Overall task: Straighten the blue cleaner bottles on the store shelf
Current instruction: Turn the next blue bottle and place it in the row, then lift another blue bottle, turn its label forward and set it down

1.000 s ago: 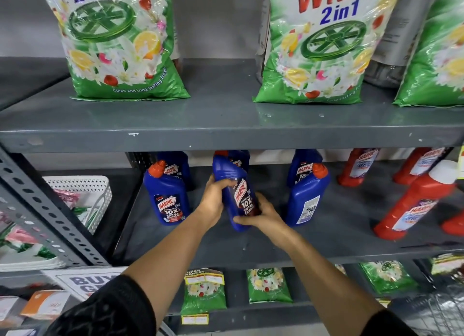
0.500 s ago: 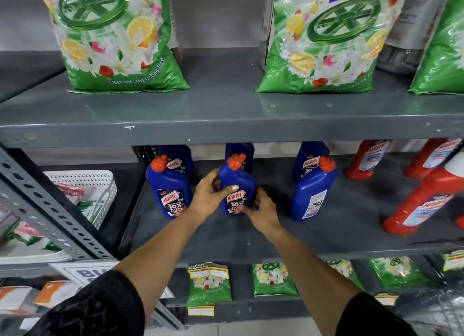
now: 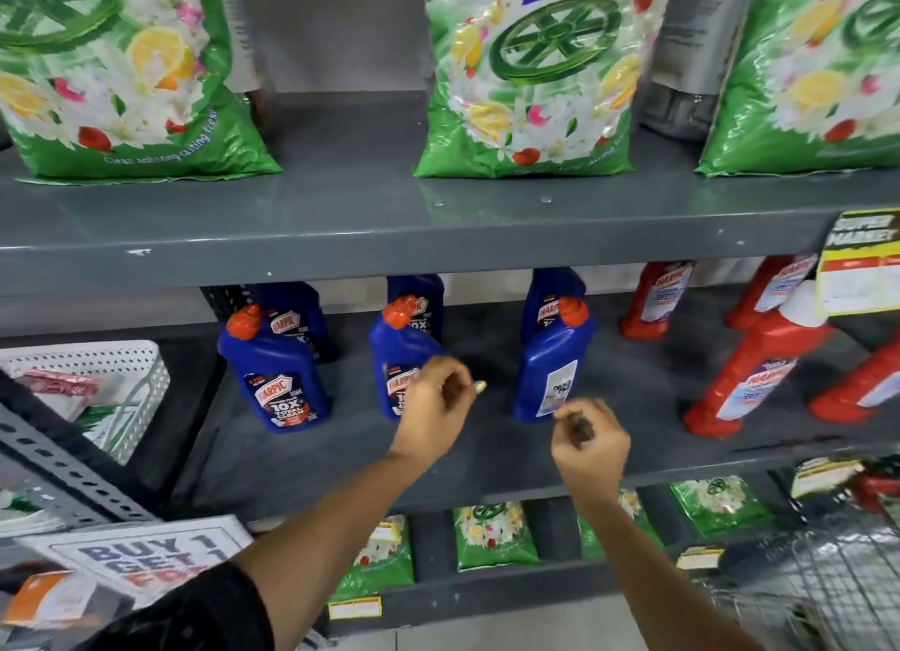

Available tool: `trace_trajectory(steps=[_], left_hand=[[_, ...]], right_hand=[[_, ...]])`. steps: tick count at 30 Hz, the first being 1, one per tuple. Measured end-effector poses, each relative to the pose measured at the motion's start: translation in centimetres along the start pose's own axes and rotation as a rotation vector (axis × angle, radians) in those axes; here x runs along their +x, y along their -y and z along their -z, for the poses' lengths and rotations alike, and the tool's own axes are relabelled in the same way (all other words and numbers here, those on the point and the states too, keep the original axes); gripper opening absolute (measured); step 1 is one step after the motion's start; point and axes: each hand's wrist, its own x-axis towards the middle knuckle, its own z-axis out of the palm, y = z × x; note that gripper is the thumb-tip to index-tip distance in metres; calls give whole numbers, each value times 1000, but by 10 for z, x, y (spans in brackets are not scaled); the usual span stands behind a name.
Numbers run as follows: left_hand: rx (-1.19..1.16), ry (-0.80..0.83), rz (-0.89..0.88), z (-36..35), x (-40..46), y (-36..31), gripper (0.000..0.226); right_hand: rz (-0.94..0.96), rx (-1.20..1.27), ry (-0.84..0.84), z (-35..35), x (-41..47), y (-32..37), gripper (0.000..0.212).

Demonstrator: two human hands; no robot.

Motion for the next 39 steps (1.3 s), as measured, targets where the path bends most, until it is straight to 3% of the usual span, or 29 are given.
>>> trace_trajectory(steps=[1, 2, 5, 7, 12, 16, 19, 22, 25, 28, 31, 33, 36, 39], left_hand=[[-46, 60, 30, -16, 3, -6, 11], [-82, 112, 73, -31, 8, -13, 17], [-166, 270, 231, -51, 27, -24, 54], [-197, 333, 287, -64, 39, -32, 64], [-137, 315, 310, -83, 48, -30, 48], [-417, 241, 456, -78, 50, -30, 31], [-560, 247, 514, -73, 50, -32, 25], [-657, 191, 578, -78, 49, -34, 23], [-703, 26, 697, -88, 54, -46, 48], [-753, -75, 818, -94, 63, -60, 61], [-831, -168, 923, -96, 66, -65, 34], [-855, -190, 904, -95, 64, -62, 25], [-934, -122, 808, -87, 64, -55, 33], [-929, 35, 687, -80, 66, -55, 38]], right_hand=[[-69, 6, -9, 9, 10, -12, 31], [-144, 14, 23, 17, 22, -22, 35], [-277, -50, 345, 19, 50, -30, 51], [-305, -21, 501, 17, 65, -30, 48], [-331, 92, 551, 16, 82, -38, 40], [-477, 304, 589, 37, 81, -35, 27], [-556, 312, 784, 47, 77, -36, 30], [-472, 254, 686, 42, 70, -33, 39], [-147, -49, 501, 32, 59, -29, 38], [42, -280, 313, 24, 40, -19, 41], [140, -313, 231, 17, 30, -17, 53], [104, -241, 311, 16, 34, -23, 64], [-165, 68, 500, 18, 49, -30, 81], [-390, 333, 594, 22, 71, -31, 74]])
